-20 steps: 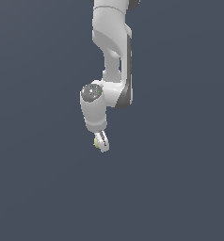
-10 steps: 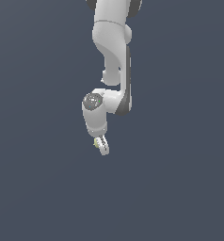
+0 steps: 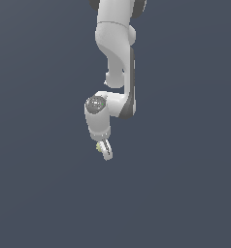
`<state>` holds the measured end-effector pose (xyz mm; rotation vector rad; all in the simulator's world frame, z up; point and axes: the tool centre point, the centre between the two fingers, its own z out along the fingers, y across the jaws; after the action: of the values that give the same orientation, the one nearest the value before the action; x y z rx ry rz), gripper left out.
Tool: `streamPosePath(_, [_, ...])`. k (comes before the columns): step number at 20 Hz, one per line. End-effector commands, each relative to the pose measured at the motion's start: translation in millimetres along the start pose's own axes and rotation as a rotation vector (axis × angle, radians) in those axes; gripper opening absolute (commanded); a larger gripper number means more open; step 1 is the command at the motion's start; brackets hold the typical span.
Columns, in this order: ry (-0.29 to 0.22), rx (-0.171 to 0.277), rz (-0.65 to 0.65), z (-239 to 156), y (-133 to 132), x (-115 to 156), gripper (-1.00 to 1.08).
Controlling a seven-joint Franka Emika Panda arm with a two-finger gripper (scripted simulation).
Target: Pick up the object and move it to a goal position.
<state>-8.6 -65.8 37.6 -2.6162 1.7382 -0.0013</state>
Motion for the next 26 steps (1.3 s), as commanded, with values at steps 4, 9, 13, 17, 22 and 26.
streamPosePath(4, [0.0, 0.0, 0.0, -0.8, 1.5, -0.2, -1.0])
streamPosePath(9, [0.0, 0.0, 0.0, -5.0, 10.2, -2.1, -1.0])
streamPosePath(13, [-0.001, 0.0, 0.0, -11.1, 23.0, -5.1, -1.0])
streamPosePath(17, [-0.001, 0.0, 0.0, -20.1, 41.6, -9.2, -1.0])
streamPosePath(22, [-0.002, 0.0, 0.0, -33.7, 69.0, -15.1, -1.0])
streamPosePath(26, [-0.002, 0.0, 0.0, -42.6, 86.0, -18.5, -1.0])
